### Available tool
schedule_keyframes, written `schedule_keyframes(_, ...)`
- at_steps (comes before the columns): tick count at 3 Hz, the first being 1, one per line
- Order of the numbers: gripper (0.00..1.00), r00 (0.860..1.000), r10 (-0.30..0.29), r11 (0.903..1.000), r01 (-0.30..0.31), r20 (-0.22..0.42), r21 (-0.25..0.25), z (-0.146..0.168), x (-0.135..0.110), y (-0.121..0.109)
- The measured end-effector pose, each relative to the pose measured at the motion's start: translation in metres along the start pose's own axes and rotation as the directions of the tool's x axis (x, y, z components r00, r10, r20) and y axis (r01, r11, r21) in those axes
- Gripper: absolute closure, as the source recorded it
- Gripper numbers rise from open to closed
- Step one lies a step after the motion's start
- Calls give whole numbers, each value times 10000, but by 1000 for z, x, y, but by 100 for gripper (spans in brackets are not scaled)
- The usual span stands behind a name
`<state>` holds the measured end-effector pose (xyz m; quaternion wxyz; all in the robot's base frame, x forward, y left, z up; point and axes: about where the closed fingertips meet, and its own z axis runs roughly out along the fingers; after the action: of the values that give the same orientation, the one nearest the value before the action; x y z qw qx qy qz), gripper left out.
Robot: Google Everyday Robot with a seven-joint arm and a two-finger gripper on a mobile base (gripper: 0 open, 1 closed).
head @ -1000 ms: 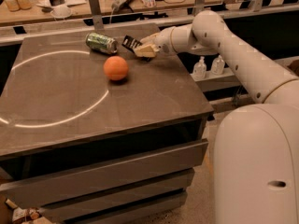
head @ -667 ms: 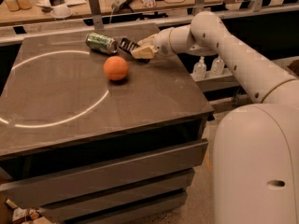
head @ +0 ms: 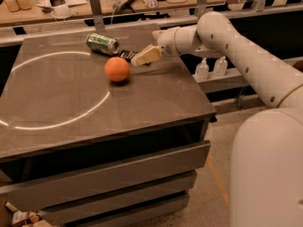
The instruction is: Move rxbar chocolate near green can
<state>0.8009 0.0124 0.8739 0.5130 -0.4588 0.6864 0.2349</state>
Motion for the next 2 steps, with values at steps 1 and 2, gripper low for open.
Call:
schedule_keyframes(1,0,9996,-241,9862,214,140,1641,-55,-11,-21)
schedule_keyframes(2,0,9946,-1029,9219,1009,-147,3742,-134,-44,-46)
